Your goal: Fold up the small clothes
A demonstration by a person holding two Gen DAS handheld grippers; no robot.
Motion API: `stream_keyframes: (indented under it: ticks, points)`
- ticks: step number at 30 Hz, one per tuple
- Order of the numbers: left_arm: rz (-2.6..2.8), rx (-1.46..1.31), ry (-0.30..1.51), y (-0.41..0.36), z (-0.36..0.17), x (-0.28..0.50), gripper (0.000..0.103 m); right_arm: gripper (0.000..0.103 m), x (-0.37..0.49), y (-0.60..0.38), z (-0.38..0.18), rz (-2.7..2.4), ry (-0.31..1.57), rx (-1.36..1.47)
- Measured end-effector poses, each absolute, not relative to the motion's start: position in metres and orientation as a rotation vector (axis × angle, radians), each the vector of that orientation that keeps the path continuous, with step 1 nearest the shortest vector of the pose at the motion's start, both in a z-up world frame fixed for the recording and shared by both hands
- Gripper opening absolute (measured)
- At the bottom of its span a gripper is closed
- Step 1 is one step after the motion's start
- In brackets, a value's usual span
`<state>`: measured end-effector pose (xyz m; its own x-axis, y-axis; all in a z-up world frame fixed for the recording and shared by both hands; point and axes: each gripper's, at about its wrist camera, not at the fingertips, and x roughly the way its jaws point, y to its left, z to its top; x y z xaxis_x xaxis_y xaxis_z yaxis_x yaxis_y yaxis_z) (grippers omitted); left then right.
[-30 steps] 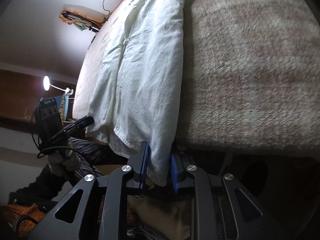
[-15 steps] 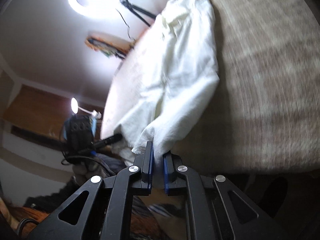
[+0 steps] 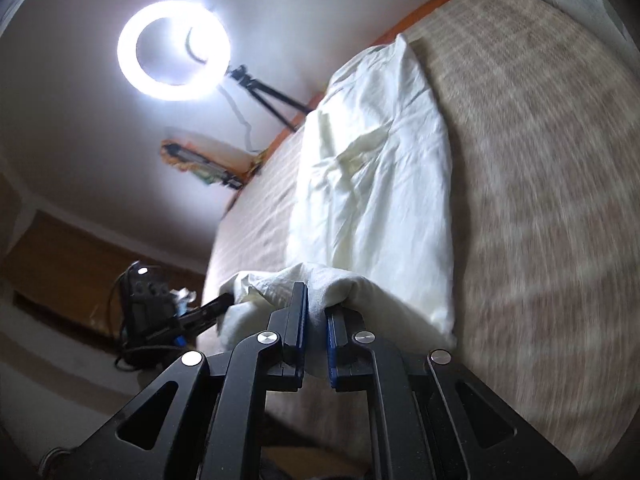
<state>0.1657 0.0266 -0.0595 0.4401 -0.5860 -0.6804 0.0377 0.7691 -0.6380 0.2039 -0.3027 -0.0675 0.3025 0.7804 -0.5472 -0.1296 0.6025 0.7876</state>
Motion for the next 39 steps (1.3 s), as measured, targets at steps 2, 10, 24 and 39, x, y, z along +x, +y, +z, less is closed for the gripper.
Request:
stream_keyframes:
  ticks: [2,10,24,39]
  points:
    - [-0.403,-0.595,1.057,0.026,-0.066,0.177,0.005,0.007,0.218,-0.305,-0.075,0.652,1.116,0.716]
    - [-0.354,-0.607,1.062,0.028,-0.086,0.211,0.019,0.012,0.252,-0.298,-0.093,0.583,1.141,0.713]
    - [-0.323,-0.624,0.919,0.048,-0.052,0.217,0.053,0.047,0.26,-0.313,-0.073,0.596,1.087,0.557]
    - [-0.203,-0.334,1.031,0.022,-0.101,0.226,0.034,0.009,0.262,-0.291,-0.097,0.521,1.128,0.397]
